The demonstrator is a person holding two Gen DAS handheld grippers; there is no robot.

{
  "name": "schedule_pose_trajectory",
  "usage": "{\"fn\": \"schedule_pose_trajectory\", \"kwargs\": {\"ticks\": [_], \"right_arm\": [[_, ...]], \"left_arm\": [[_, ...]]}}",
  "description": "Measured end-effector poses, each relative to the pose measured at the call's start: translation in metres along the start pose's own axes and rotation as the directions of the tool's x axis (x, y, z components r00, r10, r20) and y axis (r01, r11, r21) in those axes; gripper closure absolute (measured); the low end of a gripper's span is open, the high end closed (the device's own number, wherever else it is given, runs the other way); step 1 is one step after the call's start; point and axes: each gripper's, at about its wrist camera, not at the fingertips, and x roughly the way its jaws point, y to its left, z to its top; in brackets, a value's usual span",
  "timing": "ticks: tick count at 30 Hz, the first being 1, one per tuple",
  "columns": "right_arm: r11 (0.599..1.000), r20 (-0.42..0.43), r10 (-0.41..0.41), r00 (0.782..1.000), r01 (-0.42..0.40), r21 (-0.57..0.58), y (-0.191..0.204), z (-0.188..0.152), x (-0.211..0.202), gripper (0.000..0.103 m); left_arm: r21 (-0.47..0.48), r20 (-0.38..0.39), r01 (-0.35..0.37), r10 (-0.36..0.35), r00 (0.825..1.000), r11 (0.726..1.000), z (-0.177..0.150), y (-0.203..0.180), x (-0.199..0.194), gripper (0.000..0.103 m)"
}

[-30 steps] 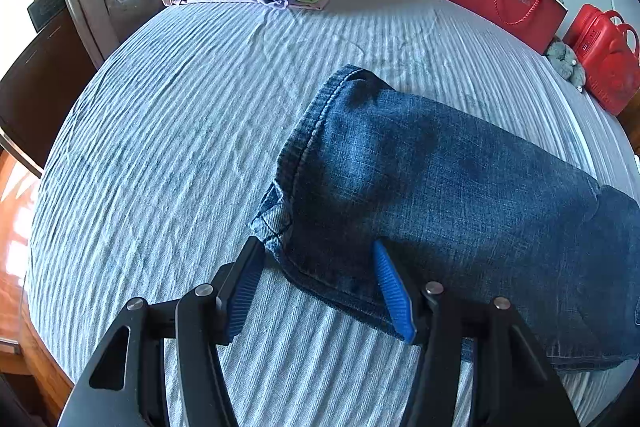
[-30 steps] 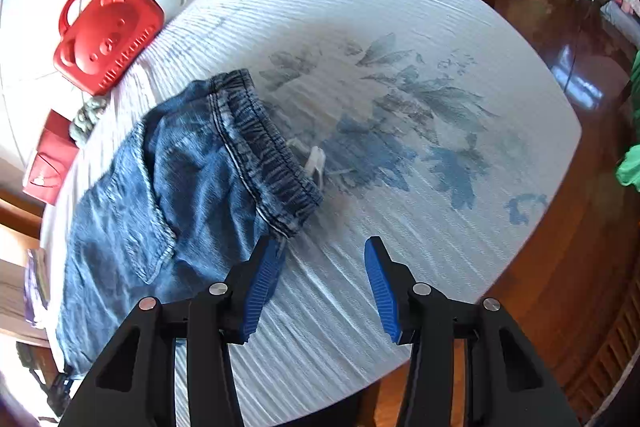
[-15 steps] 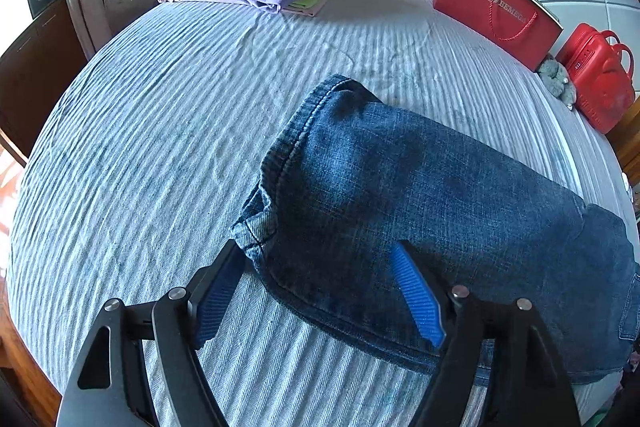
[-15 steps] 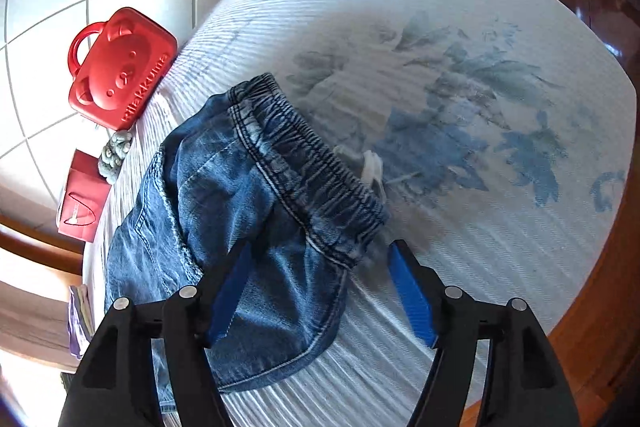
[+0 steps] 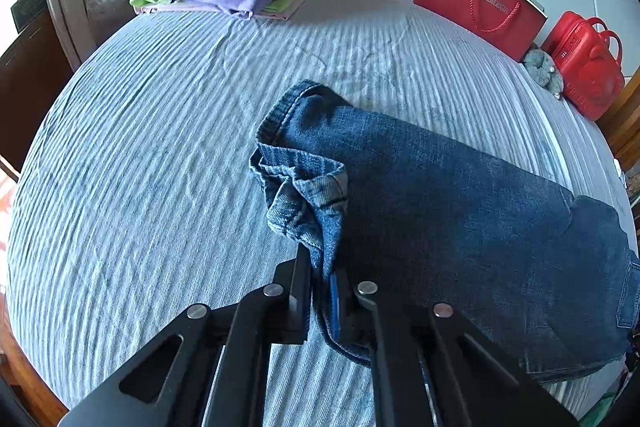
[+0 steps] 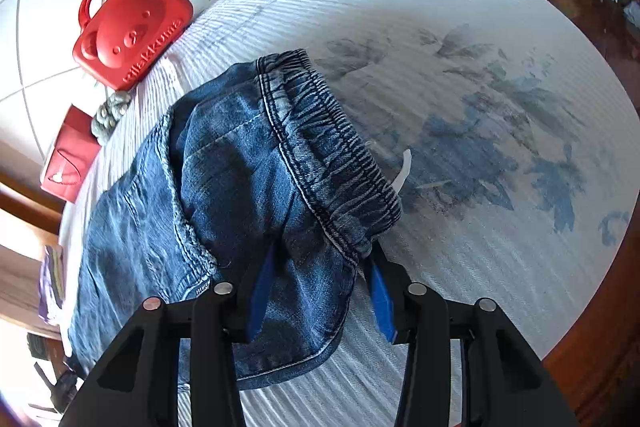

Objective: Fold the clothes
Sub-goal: 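Grasp the hems with the left gripper while the right gripper grasps the waistband, then lift the waistband with the right gripper and fold it onto the hems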

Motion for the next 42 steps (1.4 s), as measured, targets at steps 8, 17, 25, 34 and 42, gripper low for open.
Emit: {"fn": "schedule_pose_trajectory", "kwargs": {"ticks": [8, 17, 25, 34, 42], "right_arm": [[0.992, 0.158, 0.103, 0.982, -0.091, -0.087, 0.031, 0.006, -0.053, 0.083], [0.752, -0.002, 0.402, 0.916, -0.332, -0.569, 0.197, -0.028, -0.092, 0.082], [0.640, -0.362, 0.252, 0.897, -0.436, -0.633, 0.258, -0.106, 0.002, 0.070], [0.662, -0.331, 0.285, 0.900, -0.434, -0.611, 0.238, -0.080, -0.034, 0.042], [0.772, -0.280, 0.273, 0.920, -0.383, -0.506, 0.215, -0.057, -0.020, 0.045]], "left_arm": [[0.428, 0.138, 0.182, -0.264, 0.955, 0.885, 0.020, -0.129, -0.093, 0.099], [0.725, -0.177, 0.349, -0.330, 0.927, 0.593, -0.038, -0.251, -0.076, 0.058], [0.560, -0.165, 0.398, -0.373, 0.913, 0.727, -0.010, -0.190, -0.089, 0.041], [0.528, -0.230, 0.467, -0.410, 0.883, 0.709, -0.012, -0.189, -0.089, 0.030], [0.519, -0.117, 0.305, -0.287, 0.951, 0.798, 0.014, -0.187, -0.076, 0.030]]}}
